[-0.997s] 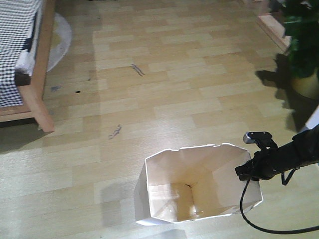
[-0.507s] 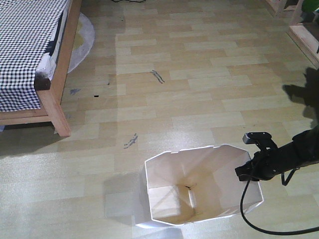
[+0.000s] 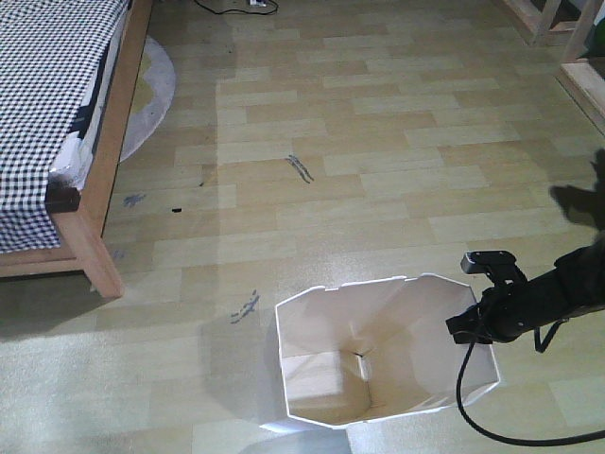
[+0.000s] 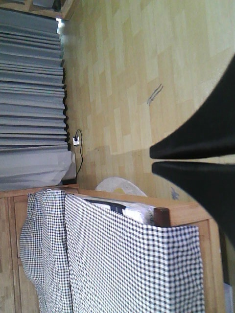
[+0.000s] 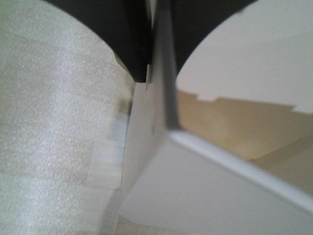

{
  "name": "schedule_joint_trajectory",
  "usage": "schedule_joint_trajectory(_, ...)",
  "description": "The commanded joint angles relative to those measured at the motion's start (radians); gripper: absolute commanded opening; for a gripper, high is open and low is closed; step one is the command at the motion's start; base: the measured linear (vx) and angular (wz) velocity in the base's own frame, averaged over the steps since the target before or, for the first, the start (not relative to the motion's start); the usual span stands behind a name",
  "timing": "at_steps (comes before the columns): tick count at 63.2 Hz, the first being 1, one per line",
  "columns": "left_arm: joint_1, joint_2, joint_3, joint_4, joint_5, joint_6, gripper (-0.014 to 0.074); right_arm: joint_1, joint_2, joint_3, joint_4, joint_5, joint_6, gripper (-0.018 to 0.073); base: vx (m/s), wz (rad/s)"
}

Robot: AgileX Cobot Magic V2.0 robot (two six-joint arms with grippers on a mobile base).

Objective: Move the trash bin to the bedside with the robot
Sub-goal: 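Hold the bin rim with the right gripper while the base turns toward the bed, then drag the held bin with the right gripper across the floor toward the bedside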

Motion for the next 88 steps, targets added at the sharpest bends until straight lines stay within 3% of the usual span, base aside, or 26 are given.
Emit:
schedule_joint_trajectory(1,0.001,-0.014,0.019,-0.004,-0.071,0.0,-0.0006,-0.006,-0.073,-0.011,0.046,0.193,0.008,-0.0003,0.3,-0.04)
schedule_joint_trajectory(88,0.001,-0.014,0.019,-0.004,-0.071,0.0,-0.0006,-0.006,-0.073,-0.011,0.046,0.193,0.008,-0.0003,0.32,0.04)
